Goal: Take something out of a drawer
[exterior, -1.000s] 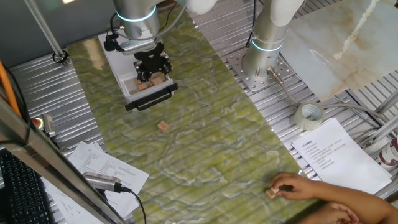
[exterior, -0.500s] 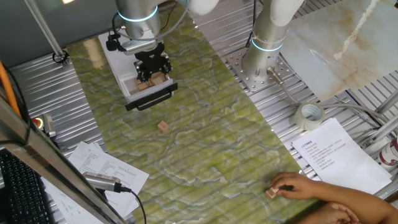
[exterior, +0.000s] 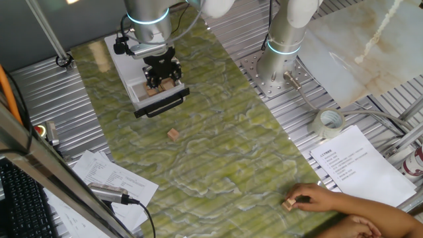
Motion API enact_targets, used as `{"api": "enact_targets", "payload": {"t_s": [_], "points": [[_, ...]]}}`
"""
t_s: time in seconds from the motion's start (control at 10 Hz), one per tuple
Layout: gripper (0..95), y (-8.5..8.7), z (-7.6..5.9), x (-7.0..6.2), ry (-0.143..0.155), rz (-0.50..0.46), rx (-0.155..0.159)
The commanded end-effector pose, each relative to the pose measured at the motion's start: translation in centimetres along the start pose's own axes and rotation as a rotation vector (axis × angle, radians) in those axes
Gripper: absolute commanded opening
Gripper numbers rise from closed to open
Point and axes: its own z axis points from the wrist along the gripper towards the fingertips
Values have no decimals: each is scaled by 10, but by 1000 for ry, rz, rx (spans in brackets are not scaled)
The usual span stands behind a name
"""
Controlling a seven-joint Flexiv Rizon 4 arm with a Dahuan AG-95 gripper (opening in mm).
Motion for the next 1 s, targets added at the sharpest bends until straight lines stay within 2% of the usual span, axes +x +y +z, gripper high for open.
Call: {"api": "enact_targets", "payload": {"t_s": [0.1, 0.4, 0.6, 0.9, 1.0], "points": [[0, 0, 1, -1, 1, 7, 3], [0, 0, 1, -1, -1, 16, 2], [0, -2, -4, -4, -19, 24, -6], [0, -14, -23, -8, 3, 28, -6], [0, -15, -25, -7, 8, 24, -7]]}}
